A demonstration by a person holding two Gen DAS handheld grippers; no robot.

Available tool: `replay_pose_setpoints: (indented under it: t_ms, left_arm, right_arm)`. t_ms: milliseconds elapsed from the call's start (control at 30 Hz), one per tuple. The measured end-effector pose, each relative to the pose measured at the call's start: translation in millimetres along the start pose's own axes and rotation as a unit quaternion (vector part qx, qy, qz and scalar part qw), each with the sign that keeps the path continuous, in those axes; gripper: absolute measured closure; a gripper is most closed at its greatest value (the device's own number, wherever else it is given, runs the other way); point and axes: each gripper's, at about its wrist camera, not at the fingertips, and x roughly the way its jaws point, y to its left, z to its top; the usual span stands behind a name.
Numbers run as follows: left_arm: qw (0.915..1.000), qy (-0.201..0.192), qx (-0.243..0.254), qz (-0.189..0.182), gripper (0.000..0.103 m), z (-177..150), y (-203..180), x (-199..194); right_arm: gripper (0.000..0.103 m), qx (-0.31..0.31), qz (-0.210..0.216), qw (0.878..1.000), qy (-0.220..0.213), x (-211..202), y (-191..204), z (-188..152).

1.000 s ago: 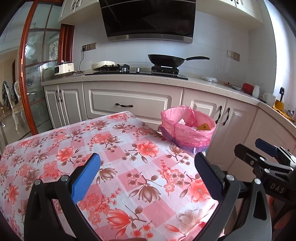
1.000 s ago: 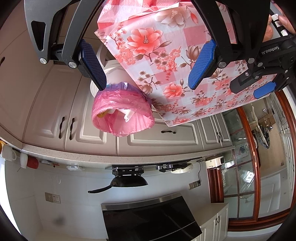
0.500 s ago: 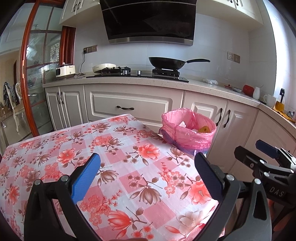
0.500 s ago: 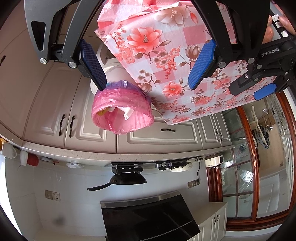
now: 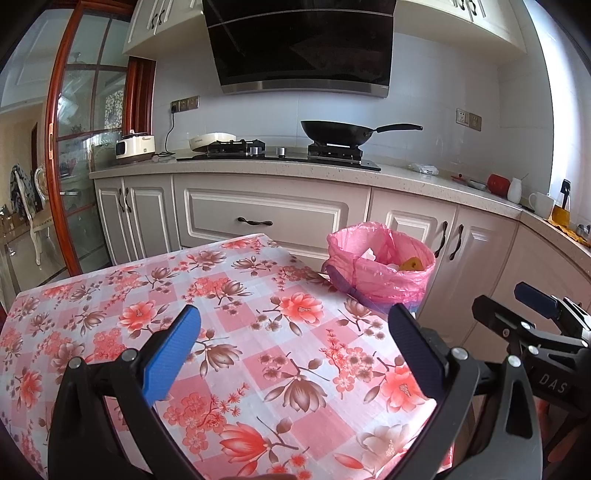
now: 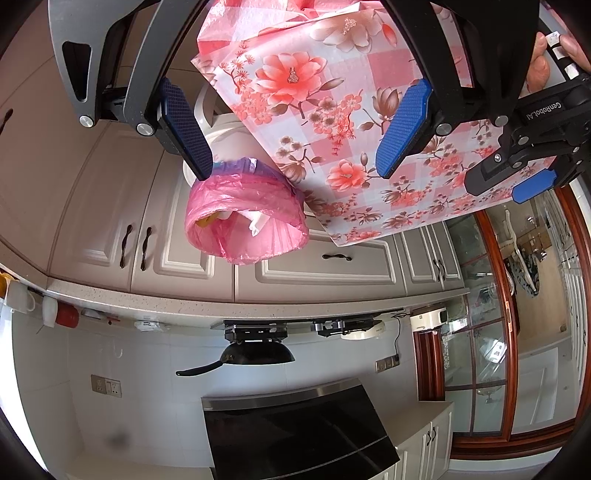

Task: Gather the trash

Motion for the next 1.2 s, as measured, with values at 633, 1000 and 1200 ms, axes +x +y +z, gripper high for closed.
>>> replay_pose_setpoints:
  t_ms: [633,1000,1200]
  left_arm:
    - [0.9997,-0.015,0.002,0.019,0.005,-11,6,-2]
    - [0.9994,-0.021,0.002,0.029,0.005,-15,9,1]
    - [0.9994,-0.023,0.004,0.027,0.005,-17,8,2]
  right_arm:
    - [0.018,-0.008,-0.007,1.000,-0.013,-6,1,-2]
    - [0.018,-0.014,-0.019,0.999,-0.030,-8,2,-7]
    - [0.018,-0.012,-0.019,0.999,-0.032,-7,2,-9]
